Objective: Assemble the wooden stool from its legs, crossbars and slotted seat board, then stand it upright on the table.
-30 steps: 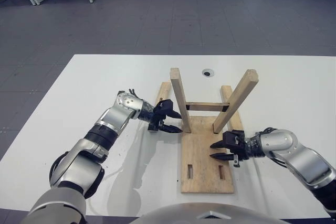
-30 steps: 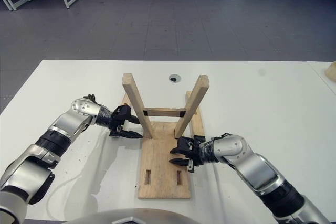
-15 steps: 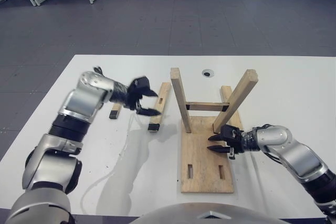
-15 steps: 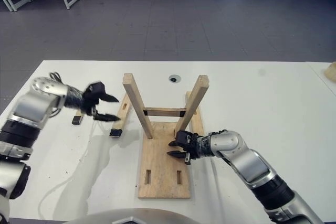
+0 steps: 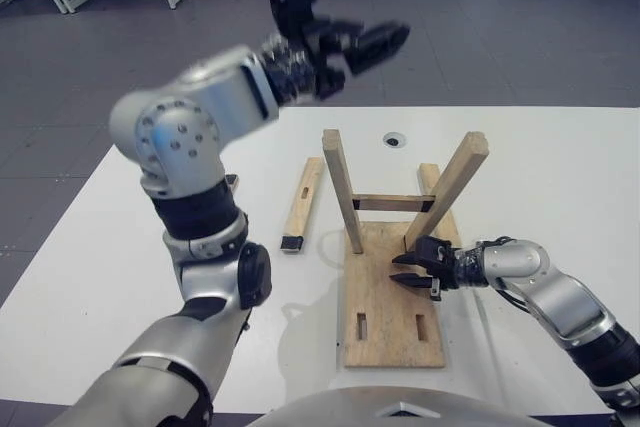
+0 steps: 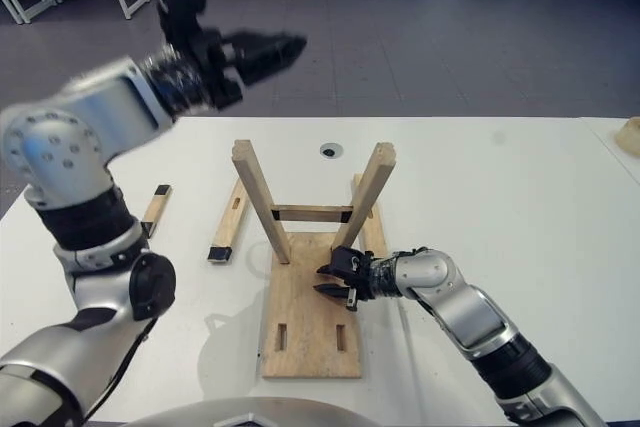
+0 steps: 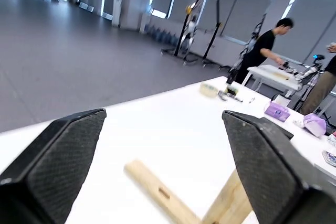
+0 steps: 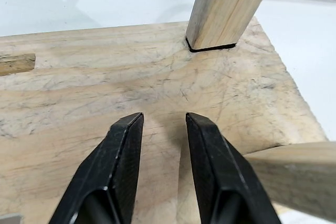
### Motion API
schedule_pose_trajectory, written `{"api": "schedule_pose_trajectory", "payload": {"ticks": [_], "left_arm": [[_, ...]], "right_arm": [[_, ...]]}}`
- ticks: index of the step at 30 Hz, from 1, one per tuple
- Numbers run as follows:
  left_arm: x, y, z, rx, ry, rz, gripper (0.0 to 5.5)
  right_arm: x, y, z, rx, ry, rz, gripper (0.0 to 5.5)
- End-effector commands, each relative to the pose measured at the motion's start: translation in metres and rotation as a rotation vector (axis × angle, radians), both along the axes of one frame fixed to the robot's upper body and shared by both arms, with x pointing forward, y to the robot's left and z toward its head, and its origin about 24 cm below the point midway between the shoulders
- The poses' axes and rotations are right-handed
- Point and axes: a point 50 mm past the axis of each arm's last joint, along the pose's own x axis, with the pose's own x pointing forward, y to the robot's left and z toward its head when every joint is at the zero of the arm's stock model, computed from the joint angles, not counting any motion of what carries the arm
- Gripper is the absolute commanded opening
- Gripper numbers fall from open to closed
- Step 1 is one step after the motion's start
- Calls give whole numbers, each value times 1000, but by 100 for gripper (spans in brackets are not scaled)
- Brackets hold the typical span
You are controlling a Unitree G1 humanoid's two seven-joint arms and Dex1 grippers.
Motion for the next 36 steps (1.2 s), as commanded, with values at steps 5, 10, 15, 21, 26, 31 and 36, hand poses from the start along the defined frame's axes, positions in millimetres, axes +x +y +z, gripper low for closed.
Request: {"api": "schedule_pose_trajectory", "payload": {"ticks": [5,10,15,21,26,31,36], "left_arm": [[-17,-6,96,-428,-389,-6,409],[-5,-14,-18,-169,56,76,409],[-35,-22,-109,31,288,62,409],[-18,-27,-29,-229,-11,-55,409],[-20,-8,81,-562,-275,-240,409],[-18,14,123,-659,-373,-151,409],[-7,36,104,-655,-325,79,409]], "right_arm": [[-9,-11,-25,-96,91,-66,147],[-10,-12,-24,-96,91,-71,147],[-9,-13,-23,-100,86,-70,147],[-11,-11,-30,-102,107,-65,147],[27,-6,-35,-102,101,-54,147],[81,17,-30,-79,44,-77,147],[111,46,-27,-18,38,-115,147]]}}
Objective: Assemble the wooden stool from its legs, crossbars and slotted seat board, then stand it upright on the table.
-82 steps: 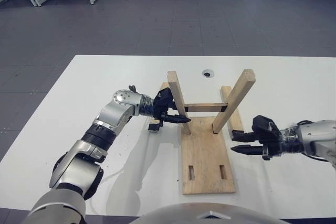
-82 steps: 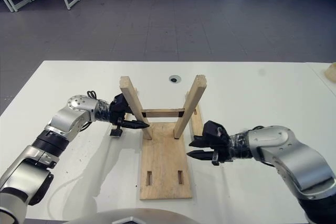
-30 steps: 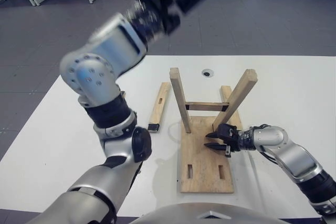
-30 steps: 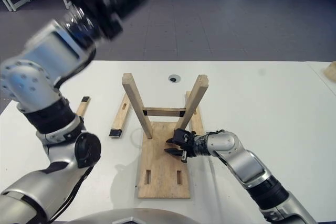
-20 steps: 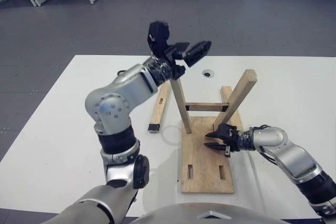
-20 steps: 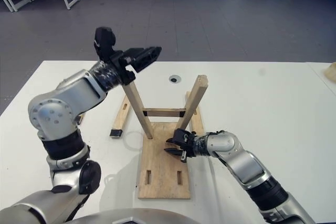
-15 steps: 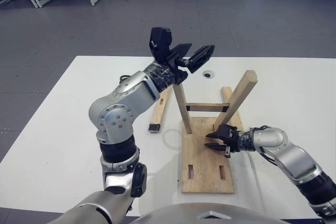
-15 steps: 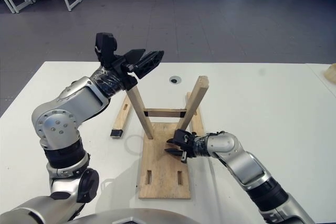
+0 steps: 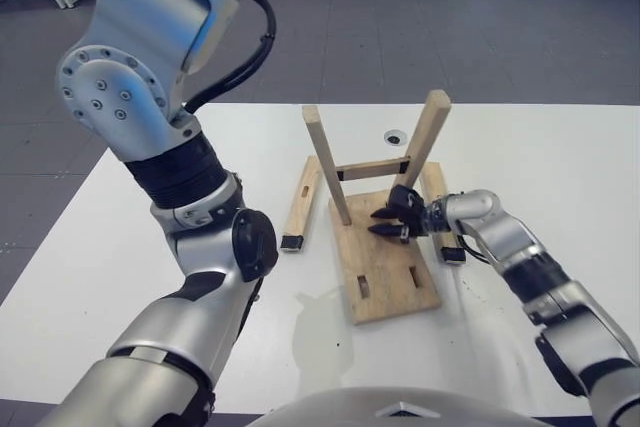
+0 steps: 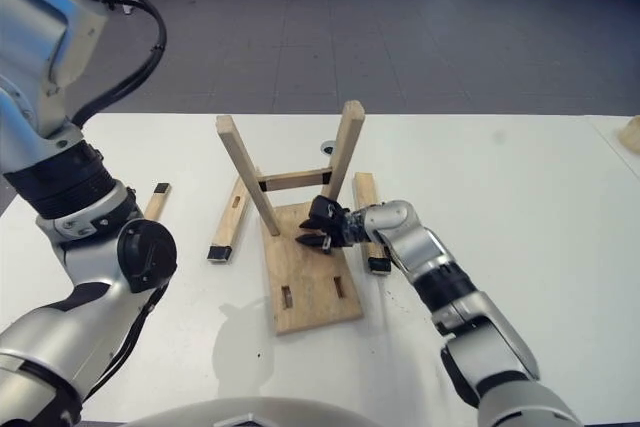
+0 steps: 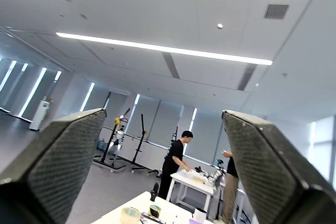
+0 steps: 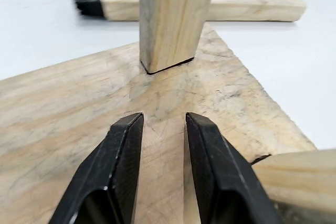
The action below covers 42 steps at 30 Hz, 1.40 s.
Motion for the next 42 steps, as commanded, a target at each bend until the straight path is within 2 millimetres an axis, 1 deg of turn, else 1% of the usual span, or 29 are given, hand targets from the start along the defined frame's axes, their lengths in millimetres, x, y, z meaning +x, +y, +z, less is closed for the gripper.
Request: {"api": "schedule_pose_trajectory", "payload": {"ticks": [1,2,3,5,7,9,10,11,13,14,15,17,18,20,22,24,27,30,33,36,39,42], "left_arm": [[13,24,-23,-8,126,222,409],[15,28,-30,-5,154,265,409],[17,28,-36,-1,176,289,409],[17,31,-46,4,201,321,409],[16,35,-52,20,213,370,409],[18,47,-69,97,265,519,409],[17,55,-79,139,287,595,409],[15,62,-87,167,304,653,409],[8,75,-107,231,343,758,409],[3,82,-122,287,378,810,409],[-1,90,-143,357,434,868,409],[-14,105,-182,492,544,954,409],[-21,112,-199,557,584,986,409],[-34,124,-232,690,675,1005,409],[-43,132,-257,774,737,992,409],[-46,137,-277,819,798,963,409],[-47,143,-296,868,841,919,409],[-43,159,-314,940,876,904,409],[-38,172,-322,1018,867,889,409],[-34,172,-330,1039,871,815,409],[-33,166,-342,1038,902,669,409],[-31,169,-350,1058,919,662,409]], "right_arm": [[15,6,-19,-56,60,-100,147],[19,5,-15,-42,41,-104,147],[19,1,-12,-47,26,-82,147],[19,-9,4,0,-21,-93,147],[18,-11,32,122,-65,-138,147],[8,-12,68,253,-148,-201,147],[2,-13,83,303,-184,-232,147],[-5,-15,94,343,-204,-258,147],[-25,-17,107,396,-202,-283,147],[-37,-19,109,410,-188,-292,147],[-50,-22,108,410,-169,-306,147],[-70,-25,103,402,-127,-338,147],[-77,-27,102,398,-110,-357,147],[-88,-29,101,402,-91,-418,147],[-95,-28,102,410,-85,-454,147],[-99,-24,104,419,-87,-474,147],[-99,-20,106,430,-87,-488,147],[-101,-18,107,432,-85,-493,147],[-101,-18,108,431,-83,-492,147],[-101,-18,109,430,-82,-494,147],[-101,-18,109,432,-81,-497,147],[-99,-17,110,432,-84,-499,147]]}}
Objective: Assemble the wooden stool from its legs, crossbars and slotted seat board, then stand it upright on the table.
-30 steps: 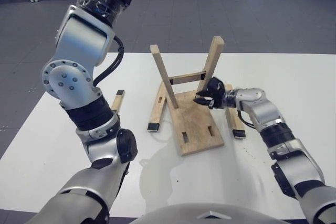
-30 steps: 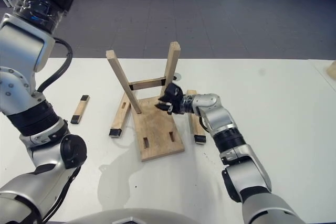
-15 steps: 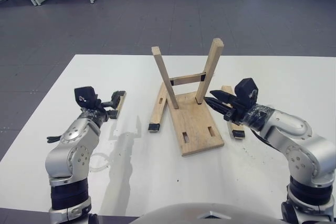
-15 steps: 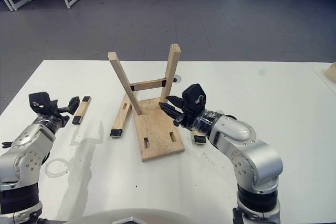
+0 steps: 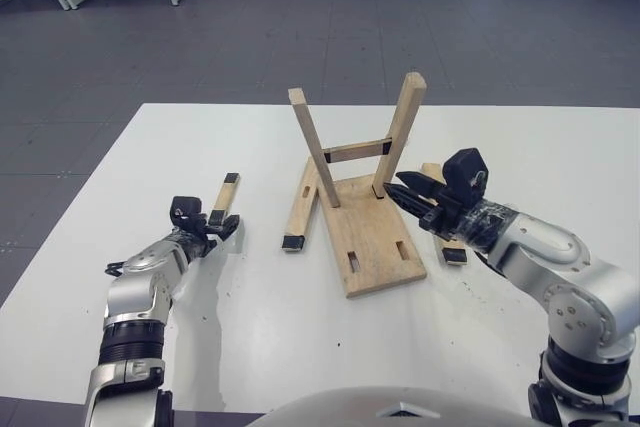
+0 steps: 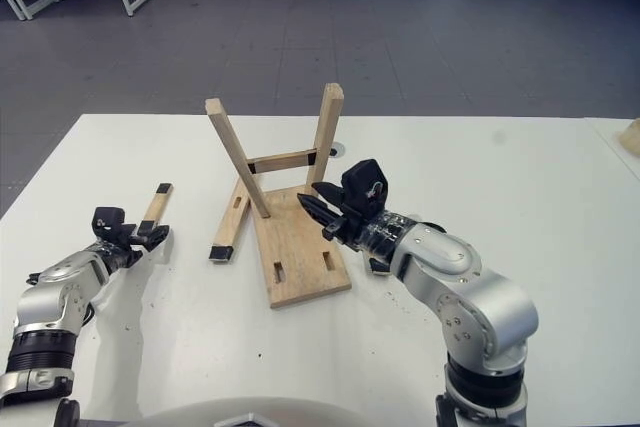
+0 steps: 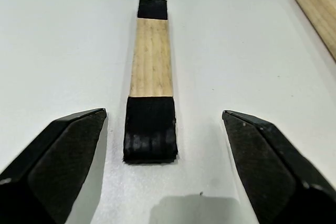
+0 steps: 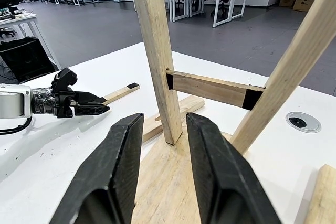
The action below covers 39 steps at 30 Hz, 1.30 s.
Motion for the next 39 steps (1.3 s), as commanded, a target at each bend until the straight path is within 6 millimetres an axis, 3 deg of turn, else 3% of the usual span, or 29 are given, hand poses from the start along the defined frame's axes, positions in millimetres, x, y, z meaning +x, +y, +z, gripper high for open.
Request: {"api": "schedule_pose_trajectory", "payload": {"ticks": [1,8,16,19,21,22,24,27,29,32,34,39], "left_arm": [[-2,6,-18,32,74,16,391],[-17,-12,-44,119,143,-54,275],[-47,-16,-76,61,247,60,132],[-48,-17,-77,59,225,103,130],[-39,-23,-53,-11,40,133,130],[-31,-29,-28,-66,-125,128,130],[-28,-35,19,-11,-398,108,130],[-50,-72,72,36,-705,-55,130],[-67,-93,82,47,-772,-137,130],[-78,-107,89,130,-840,-187,130],[-83,-121,95,176,-896,-259,130],[-81,-150,88,72,-894,-417,130]], "right_arm": [[2,0,4,-10,-10,-2,147],[7,-2,7,-5,-16,-13,147],[11,-2,10,-1,-24,-30,147],[13,-2,12,3,-32,-39,147],[13,-3,12,11,-25,-37,147],[12,-5,11,50,5,-30,147],[13,-10,9,131,61,-38,147],[23,-13,8,291,164,-27,147],[29,-8,9,375,224,18,147],[34,3,12,448,274,71,204],[36,11,16,475,287,102,208],[39,30,20,518,320,190,208]]}}
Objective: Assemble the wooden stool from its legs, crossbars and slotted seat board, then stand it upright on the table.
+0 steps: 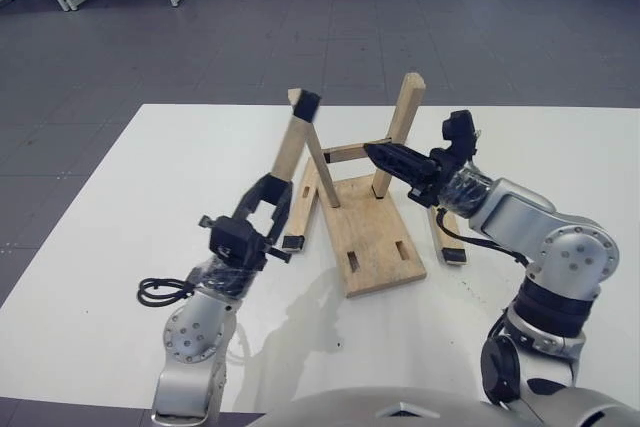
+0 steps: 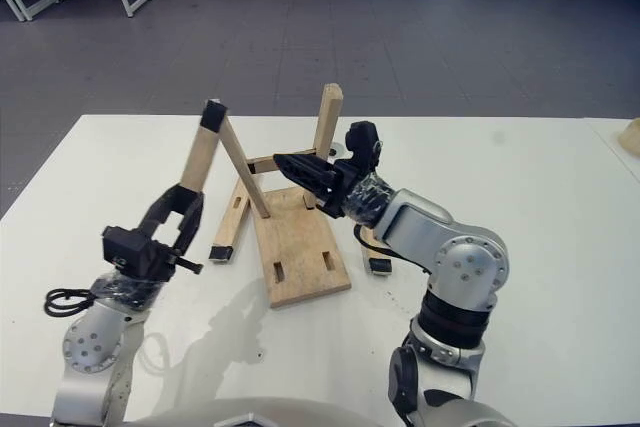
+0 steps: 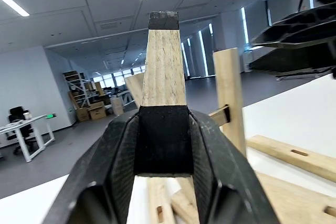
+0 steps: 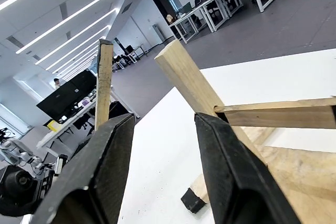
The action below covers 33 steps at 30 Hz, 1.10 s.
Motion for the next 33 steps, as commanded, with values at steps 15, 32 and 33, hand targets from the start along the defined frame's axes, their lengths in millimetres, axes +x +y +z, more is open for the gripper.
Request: {"api": "schedule_pose_trajectory", "payload": {"ticks": [15,32,33], "left_arm": [[17,-16,-15,4,41,-166,130],[21,-18,-18,26,45,-176,130],[21,-19,-18,24,44,-173,130]], "right_arm": [[7,32,14,83,-21,134,208],[24,43,25,154,-54,107,189],[24,44,25,168,-48,111,172]]}}
